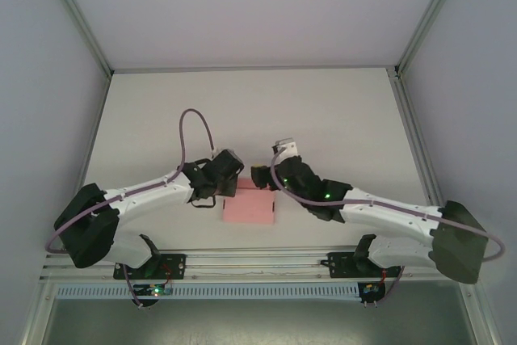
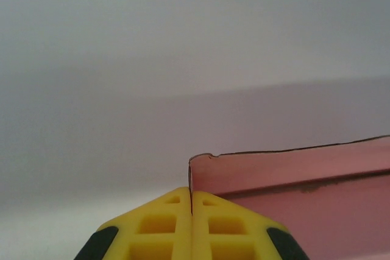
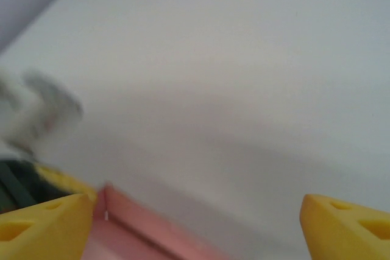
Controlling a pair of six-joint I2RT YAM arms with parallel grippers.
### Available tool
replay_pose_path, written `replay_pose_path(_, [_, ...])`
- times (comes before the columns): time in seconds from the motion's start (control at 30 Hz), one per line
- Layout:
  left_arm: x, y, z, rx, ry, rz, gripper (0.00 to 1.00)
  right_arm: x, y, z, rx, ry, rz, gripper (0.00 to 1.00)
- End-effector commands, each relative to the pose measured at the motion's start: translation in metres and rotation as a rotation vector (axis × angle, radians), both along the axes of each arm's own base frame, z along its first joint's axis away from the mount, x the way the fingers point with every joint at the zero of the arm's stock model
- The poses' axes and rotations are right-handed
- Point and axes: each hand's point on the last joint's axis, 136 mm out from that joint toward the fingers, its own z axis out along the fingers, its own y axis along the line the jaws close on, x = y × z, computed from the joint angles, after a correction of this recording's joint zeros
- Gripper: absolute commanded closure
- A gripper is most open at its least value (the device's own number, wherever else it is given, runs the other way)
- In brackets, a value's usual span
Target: Assemble paper box
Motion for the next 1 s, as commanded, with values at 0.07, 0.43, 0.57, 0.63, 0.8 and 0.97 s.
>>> replay_pose_path(0.07, [-0.015,0.004,-0.003,0.004,-0.002,-0.016,1.00,0.003,-0.016,0.000,0.069,0.039,-0.051,0.09])
replay_pose_path(0.43, [0.023,-0.018,0.066,-0.144,-0.301,-0.043,1.00,0.011,-0.038,-0.020,0.060,0.145,-0.076,0.08])
replay_pose_path(0.57, [0.047,-0.024,0.089,-0.193,-0.514,-0.053,1.00,0.018,-0.049,-0.005,0.075,0.127,-0.101,0.08])
replay_pose_path(0.63, [0.057,-0.023,0.101,-0.202,-0.612,-0.037,1.00,0.022,-0.054,0.004,0.096,0.121,-0.116,0.08])
replay_pose_path(0.8, [0.065,-0.025,0.111,-0.204,-0.772,-0.075,1.00,0.026,-0.059,0.015,0.137,0.144,-0.123,0.07])
replay_pose_path(0.97, [0.057,-0.022,0.101,-0.234,-0.878,-0.103,1.00,0.025,-0.051,0.008,0.181,0.225,-0.127,0.08])
